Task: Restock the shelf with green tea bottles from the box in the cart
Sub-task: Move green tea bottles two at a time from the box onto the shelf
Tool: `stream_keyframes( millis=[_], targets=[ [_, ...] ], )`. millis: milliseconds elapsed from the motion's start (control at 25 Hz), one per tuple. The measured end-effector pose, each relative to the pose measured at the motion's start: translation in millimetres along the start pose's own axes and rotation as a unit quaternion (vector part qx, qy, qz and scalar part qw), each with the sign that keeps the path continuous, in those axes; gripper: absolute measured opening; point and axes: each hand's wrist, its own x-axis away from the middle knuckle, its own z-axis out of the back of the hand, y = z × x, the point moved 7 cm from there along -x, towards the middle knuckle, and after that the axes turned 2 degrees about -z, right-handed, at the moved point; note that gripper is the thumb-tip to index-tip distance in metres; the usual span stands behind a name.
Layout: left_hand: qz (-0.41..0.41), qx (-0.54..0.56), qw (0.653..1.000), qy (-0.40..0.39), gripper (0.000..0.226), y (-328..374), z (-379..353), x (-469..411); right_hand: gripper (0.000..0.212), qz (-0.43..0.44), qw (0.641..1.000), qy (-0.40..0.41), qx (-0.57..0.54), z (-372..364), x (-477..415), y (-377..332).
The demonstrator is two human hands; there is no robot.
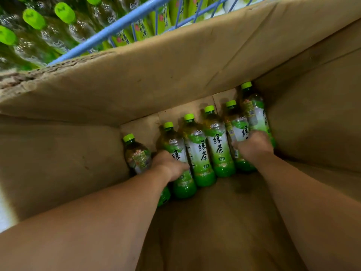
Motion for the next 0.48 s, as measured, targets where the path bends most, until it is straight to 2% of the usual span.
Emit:
stream_keyframes(
  millis=[160,240,320,400,480],
  targets=[
    [0.011,0.069,0.996,0.058,0.065,-4,7,4,0.054,-0.023,1.0,-0.009,-0.007,2,1,-4],
    [0.0,0.093,0.992,0.087,0.077,-4,14,3,0.066,-0.02,1.0,-0.003,0.009,-1,7,-7],
    [0.002,0.132,0.986,0.098,0.088,-6,19,-3,0.078,-0.016,0.999,0.006,-0.034,-7,14,-9],
    [0.02,0.179,0.979,0.092,0.094,-8,19,-8,0.075,-0.031,0.994,-0.017,-0.107,-8,21,-8],
    [0.025,0.201,0.976,0.085,0.095,-6,18,-5,0.074,-0.05,0.989,-0.046,-0.128,-7,21,-6]
  ],
)
